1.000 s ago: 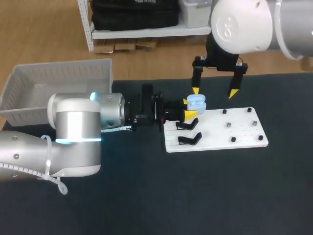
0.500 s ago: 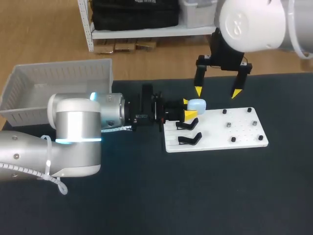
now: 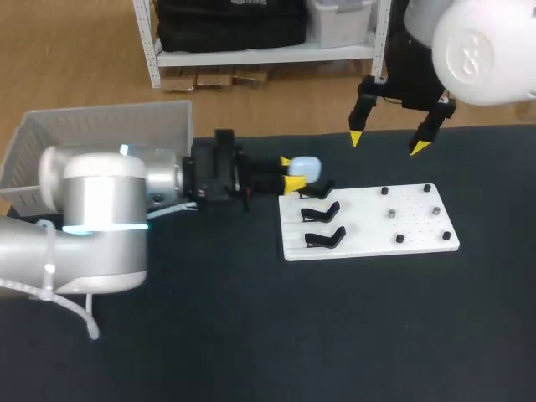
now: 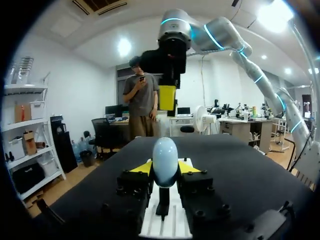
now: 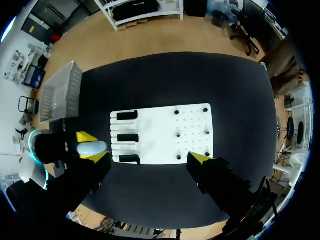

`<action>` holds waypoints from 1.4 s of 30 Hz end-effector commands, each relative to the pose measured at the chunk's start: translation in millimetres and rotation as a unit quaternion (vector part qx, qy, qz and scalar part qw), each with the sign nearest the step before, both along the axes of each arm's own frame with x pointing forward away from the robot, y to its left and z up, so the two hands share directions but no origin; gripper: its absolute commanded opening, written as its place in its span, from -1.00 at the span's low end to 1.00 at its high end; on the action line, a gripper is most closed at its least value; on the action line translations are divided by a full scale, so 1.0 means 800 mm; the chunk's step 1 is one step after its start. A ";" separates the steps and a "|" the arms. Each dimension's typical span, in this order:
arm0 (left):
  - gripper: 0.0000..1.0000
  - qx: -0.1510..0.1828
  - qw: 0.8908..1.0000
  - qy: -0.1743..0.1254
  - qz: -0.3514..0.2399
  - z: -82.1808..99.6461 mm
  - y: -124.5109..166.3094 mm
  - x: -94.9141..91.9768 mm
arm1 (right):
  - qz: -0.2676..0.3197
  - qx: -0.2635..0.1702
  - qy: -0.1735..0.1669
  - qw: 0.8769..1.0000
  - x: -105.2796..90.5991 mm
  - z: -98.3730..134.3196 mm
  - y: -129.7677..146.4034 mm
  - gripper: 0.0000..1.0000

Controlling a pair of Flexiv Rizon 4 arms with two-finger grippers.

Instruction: Pick up each earbud case from the left stands, insert the matching earbuds, close the lid, and place the case in the box.

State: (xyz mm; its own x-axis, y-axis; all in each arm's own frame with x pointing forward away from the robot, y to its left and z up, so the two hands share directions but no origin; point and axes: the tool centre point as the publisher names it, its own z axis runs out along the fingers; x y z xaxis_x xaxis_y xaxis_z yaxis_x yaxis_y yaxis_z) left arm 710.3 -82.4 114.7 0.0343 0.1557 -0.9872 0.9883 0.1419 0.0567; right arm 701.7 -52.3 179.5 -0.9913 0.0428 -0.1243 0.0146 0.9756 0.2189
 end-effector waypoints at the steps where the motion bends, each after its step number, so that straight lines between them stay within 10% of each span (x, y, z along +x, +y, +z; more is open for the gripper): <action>1: -1.00 0.052 0.994 0.001 0.091 0.039 0.079 -0.028 | -0.009 -0.001 -0.033 0.999 -0.007 -0.001 -0.001 1.00; 24: -1.00 0.108 0.921 0.118 0.356 0.011 0.311 0.139 | -0.009 -0.001 -0.033 0.999 -0.007 -0.001 -0.001 1.00; 34: -1.00 0.123 0.903 0.121 0.393 0.005 0.338 0.146 | -0.009 -0.001 -0.033 0.999 -0.007 -0.001 -0.001 1.00; 36: 1.00 0.136 0.901 0.117 0.395 0.007 0.335 0.142 | -0.009 -0.001 -0.033 0.999 -0.007 -0.001 -0.001 1.00; 42: 1.00 0.144 0.902 0.092 0.397 0.026 0.327 0.128 | -0.009 -0.001 -0.033 0.999 -0.007 -0.001 -0.001 1.00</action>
State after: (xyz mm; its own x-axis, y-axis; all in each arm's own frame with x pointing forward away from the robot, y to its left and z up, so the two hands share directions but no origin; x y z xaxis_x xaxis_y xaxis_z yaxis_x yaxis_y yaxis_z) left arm 825.1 181.1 130.9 -0.3749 0.3115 -0.8732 0.6366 0.7712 0.0018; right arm 698.9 -52.7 178.8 -0.9817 0.0558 -0.1821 0.0148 0.9756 0.2191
